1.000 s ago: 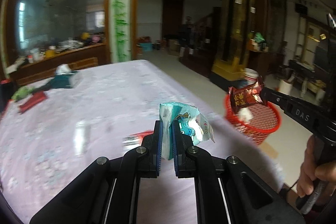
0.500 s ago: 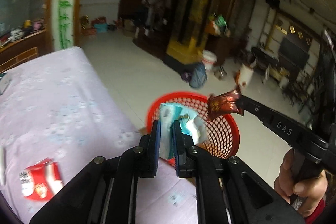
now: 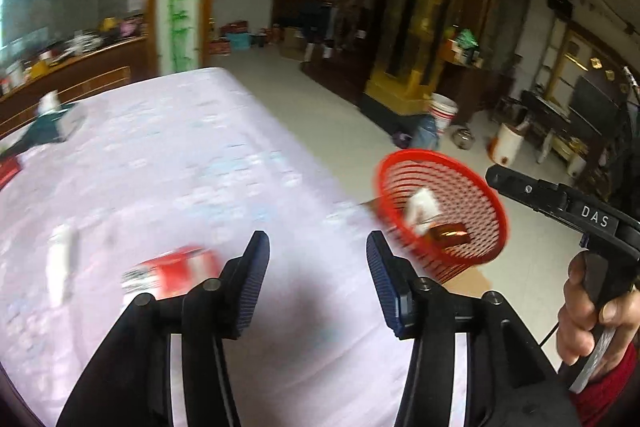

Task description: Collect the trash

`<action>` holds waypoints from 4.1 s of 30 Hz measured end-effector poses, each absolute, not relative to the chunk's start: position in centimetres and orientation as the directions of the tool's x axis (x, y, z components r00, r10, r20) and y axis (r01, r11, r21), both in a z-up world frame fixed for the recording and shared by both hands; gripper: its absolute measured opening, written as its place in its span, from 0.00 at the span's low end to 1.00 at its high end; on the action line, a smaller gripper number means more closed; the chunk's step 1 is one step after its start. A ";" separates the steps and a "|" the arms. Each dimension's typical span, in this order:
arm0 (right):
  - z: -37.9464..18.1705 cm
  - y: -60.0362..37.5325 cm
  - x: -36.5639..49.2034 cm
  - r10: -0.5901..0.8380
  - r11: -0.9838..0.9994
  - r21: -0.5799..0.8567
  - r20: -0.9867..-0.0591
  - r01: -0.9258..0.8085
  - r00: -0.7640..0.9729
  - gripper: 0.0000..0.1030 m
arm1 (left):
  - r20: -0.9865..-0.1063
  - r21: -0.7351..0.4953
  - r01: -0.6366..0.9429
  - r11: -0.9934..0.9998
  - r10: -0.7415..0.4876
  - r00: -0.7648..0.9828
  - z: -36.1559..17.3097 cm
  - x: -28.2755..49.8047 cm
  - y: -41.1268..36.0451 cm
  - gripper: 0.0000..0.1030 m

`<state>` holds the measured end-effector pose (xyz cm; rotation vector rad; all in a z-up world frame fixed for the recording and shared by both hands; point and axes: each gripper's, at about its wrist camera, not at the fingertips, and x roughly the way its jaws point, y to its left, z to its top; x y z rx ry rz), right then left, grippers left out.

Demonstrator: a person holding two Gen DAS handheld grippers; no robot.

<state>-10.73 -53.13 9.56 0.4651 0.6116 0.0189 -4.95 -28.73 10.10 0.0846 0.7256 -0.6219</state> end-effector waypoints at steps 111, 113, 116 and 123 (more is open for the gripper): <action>9.2 -35.0 -9.3 0.335 0.897 0.425 -0.477 -0.120 0.812 0.06 | -0.526 0.136 0.221 0.966 -0.119 0.842 8.1 -6.2 -15.7 0.27; 9.3 -35.0 -9.4 0.334 0.897 0.427 -0.476 -0.118 0.813 0.06 | -0.525 0.138 0.221 0.966 -0.118 0.843 8.1 -6.3 -15.7 0.27; 9.3 -35.0 -9.4 0.331 0.897 0.426 -0.476 -0.116 0.815 0.06 | -0.526 0.137 0.220 0.966 -0.117 0.842 8.1 -6.3 -15.8 0.27; 9.3 -35.1 -9.4 0.332 0.897 0.426 -0.475 -0.117 0.815 0.06 | -0.526 0.139 0.220 0.966 -0.116 0.843 8.0 -6.3 -15.8 0.27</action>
